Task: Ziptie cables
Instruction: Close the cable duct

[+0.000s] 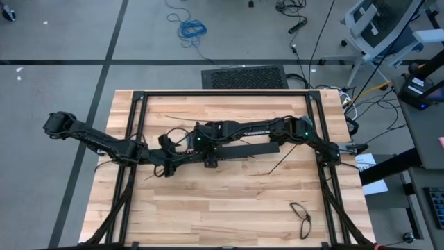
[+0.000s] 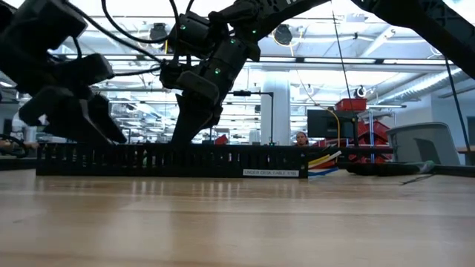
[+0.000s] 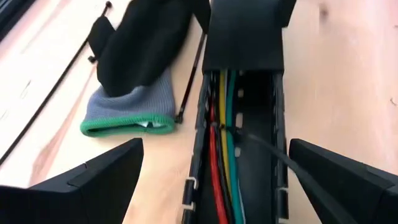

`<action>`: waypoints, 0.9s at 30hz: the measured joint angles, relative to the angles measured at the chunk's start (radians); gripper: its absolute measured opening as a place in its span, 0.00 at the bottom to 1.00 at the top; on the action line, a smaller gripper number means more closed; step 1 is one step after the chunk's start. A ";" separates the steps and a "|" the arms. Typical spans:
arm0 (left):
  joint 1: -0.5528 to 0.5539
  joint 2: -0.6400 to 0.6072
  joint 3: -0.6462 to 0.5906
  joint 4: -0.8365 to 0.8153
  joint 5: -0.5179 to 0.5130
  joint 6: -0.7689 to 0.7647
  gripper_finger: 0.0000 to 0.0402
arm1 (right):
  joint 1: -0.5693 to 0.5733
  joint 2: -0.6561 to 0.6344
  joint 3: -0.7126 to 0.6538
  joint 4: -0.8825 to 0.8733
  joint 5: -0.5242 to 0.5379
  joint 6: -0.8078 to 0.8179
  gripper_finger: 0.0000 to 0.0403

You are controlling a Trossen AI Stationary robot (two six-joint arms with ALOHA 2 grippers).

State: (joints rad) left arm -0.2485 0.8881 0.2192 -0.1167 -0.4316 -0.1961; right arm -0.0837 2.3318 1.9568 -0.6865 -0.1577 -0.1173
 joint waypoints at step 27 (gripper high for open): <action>-0.001 0.015 -0.017 0.157 0.194 -0.060 0.99 | 0.000 0.006 0.000 0.018 -0.003 -0.003 0.60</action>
State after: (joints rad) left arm -0.2493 0.9035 0.2020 0.0403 -0.2375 -0.2562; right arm -0.0834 2.3378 1.9568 -0.6684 -0.1611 -0.1207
